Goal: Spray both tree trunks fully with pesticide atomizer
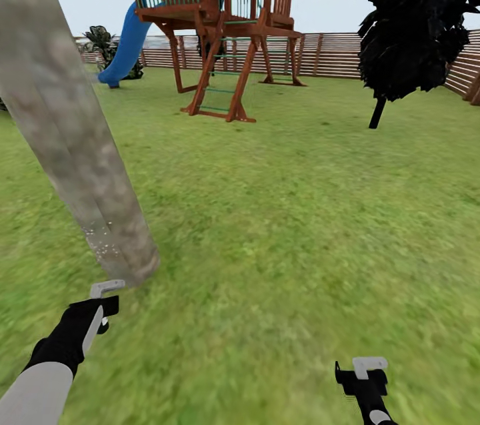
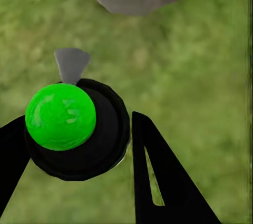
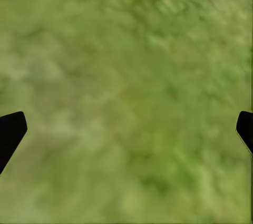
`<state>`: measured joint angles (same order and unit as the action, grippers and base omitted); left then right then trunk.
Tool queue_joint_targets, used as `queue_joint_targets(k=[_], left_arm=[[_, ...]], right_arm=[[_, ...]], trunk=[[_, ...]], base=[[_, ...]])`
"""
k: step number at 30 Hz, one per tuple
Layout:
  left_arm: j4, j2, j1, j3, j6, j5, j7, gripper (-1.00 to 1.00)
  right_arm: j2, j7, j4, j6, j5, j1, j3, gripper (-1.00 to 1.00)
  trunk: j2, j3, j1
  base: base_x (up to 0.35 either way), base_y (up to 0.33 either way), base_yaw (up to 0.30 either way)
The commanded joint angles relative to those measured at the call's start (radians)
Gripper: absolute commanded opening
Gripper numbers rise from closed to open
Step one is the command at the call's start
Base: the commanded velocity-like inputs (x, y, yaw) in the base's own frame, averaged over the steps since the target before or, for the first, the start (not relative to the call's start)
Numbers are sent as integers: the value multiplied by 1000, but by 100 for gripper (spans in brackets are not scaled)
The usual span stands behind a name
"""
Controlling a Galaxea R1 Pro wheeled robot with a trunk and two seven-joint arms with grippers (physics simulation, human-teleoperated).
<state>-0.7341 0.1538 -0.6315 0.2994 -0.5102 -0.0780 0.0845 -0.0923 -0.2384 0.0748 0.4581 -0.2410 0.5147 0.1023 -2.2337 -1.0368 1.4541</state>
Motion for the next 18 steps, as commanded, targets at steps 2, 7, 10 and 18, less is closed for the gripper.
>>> queue_joint_targets(k=[2, 7, 10, 18], left_arm=[[-2, 0, 0, 0, -10, -10, -5, -100], [-2, 5, -2, -8, -19, -11, -9, -100], [-2, 10, -2, -3, -70, -12, -13, -100], [-2, 6, -2, -10, -105, -11, -15, -100]], right_arm=[[0, -3, -1, 2, -11, 1, 8, 100], [0, -3, -1, 2, -11, 1, 8, 100], [0, -2, -1, 2, -11, 1, 8, 100], [0, -2, -1, 2, -11, 1, 8, 100]], trunk=[[0, -1, 0], [0, -1, 0], [0, -1, 0], [0, -1, 0]], base=[[194, -214, 39], [141, -244, 267], [98, -262, 277], [180, -225, 149]])
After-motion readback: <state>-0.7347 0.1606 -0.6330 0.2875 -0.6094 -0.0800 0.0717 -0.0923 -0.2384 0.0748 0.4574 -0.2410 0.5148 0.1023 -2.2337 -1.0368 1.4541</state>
